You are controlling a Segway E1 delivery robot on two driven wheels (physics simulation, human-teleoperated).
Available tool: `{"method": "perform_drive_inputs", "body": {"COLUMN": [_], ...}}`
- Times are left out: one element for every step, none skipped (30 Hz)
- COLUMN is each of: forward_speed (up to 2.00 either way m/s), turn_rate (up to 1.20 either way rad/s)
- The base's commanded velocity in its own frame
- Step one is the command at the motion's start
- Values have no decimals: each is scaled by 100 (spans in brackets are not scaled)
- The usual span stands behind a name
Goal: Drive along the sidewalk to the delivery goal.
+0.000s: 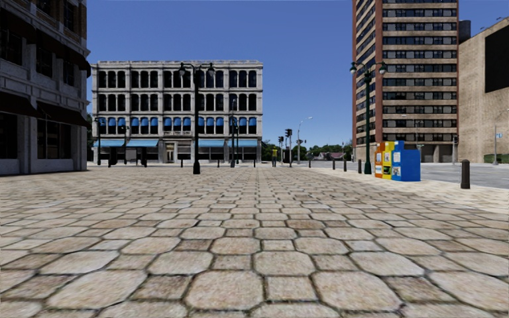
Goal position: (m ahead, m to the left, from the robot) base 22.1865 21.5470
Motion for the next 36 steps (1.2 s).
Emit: {"method": "perform_drive_inputs", "body": {"forward_speed": [200,200,200,200,200,200,200,200,200,200,200,200,200,200,200,200,200,200,200,200,200,200,200,200,200,200,200,200,200,200,200,200,200,200,200,200], "turn_rate": [0,0,0,0,0,0,0,0,0,0,0,0,0,0,0,0,0,0,0,0,0,0,0,0,0,0,0,0,0,0,0,0,0,0,0,0]}}
